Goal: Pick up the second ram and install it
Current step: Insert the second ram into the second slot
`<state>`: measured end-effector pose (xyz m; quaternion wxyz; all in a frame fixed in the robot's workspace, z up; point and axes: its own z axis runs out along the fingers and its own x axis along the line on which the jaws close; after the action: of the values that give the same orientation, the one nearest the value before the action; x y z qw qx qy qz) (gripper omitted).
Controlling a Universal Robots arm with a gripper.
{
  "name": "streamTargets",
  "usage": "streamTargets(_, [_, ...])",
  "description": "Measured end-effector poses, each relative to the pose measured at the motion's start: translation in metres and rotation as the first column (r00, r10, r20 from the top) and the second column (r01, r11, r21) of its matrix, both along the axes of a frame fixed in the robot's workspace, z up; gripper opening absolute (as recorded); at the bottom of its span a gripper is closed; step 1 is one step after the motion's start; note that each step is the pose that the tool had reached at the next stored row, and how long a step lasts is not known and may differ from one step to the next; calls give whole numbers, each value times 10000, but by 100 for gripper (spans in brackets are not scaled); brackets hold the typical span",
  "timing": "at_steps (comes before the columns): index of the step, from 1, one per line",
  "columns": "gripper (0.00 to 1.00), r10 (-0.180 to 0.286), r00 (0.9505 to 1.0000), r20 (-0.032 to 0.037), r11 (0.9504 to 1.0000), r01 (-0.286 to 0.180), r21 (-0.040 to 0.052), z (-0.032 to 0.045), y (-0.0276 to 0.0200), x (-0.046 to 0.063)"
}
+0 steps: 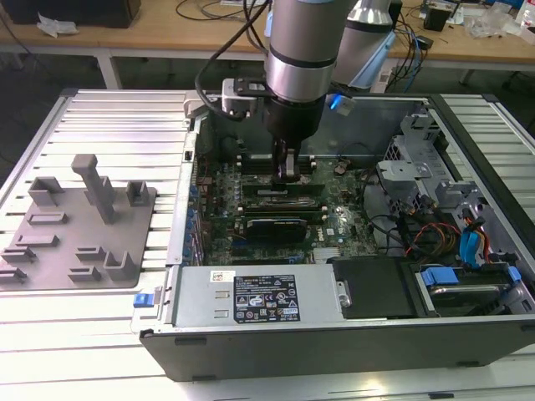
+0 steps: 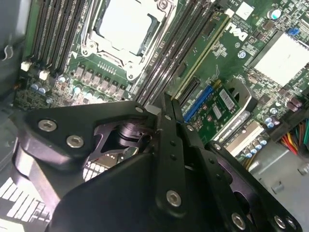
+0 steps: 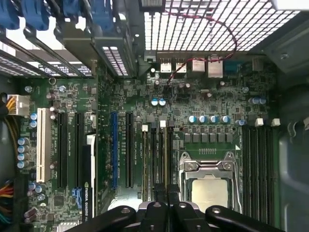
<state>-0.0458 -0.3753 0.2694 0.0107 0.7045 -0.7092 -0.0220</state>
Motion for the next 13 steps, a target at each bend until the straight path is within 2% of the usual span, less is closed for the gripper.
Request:
streamTargets(4, [9, 0, 10000, 0, 10000, 0, -1, -119, 0, 12])
streamTargets(11, [9, 0, 10000, 2, 10000, 0, 4, -151, 0, 16])
streamTargets(13, [9, 0, 10000, 0, 10000, 0, 0, -188, 0, 16])
